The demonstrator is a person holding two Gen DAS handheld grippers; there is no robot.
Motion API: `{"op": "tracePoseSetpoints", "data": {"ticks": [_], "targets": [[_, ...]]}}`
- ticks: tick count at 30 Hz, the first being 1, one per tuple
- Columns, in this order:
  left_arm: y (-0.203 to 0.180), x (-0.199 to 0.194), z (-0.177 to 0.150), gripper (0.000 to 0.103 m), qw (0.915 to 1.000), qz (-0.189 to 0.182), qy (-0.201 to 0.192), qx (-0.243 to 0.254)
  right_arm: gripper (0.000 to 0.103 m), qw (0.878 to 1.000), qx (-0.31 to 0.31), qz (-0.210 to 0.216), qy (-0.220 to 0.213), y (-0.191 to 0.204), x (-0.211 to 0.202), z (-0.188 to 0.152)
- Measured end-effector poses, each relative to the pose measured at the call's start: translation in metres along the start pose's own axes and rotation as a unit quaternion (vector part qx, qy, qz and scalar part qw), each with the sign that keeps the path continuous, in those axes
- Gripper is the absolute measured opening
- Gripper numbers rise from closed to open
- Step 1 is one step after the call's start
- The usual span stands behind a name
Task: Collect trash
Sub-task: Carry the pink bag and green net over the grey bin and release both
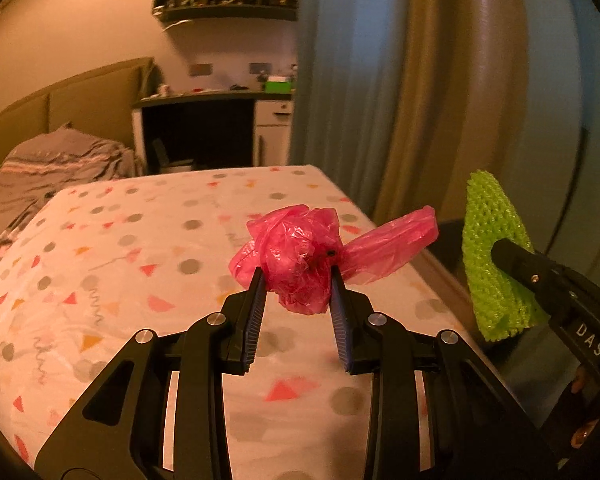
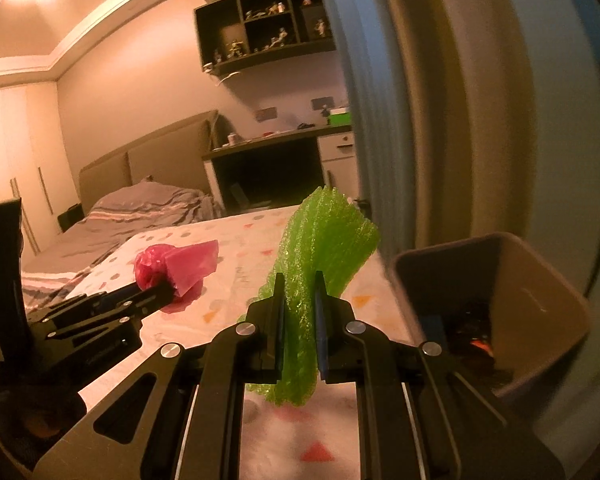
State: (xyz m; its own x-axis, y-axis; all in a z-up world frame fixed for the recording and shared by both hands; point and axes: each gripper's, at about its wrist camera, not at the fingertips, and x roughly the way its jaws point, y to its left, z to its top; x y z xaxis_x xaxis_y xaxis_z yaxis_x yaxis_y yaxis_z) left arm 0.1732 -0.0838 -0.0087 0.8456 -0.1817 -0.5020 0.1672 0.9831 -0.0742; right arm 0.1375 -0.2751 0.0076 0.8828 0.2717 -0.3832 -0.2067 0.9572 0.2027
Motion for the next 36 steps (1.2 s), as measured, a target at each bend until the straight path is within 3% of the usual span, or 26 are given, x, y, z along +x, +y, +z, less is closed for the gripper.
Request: {"op": "tracePoseSetpoints", "data": {"ticks": [10,20,36], "targets": [[-0.076,0.026,0.011,0.03,0.997,-0.067,0.001,0.04,0.013,0.997,0.024,-0.062,-0.028,-0.063,-0.029,-0.001],[-0.135,0.068,0.022,0.031,0.9902,-0.127,0.0,0.059,0.013,0.989,0.038,-0.133,-0.043,-0.112,-0.026,-0.003],[-0.174,0.119,0.015,0.032,0.9853,-0.157,0.021,0.064,0.013,0.987,0.052,-0.152,-0.027,-0.142,-0.006,-0.006]]}}
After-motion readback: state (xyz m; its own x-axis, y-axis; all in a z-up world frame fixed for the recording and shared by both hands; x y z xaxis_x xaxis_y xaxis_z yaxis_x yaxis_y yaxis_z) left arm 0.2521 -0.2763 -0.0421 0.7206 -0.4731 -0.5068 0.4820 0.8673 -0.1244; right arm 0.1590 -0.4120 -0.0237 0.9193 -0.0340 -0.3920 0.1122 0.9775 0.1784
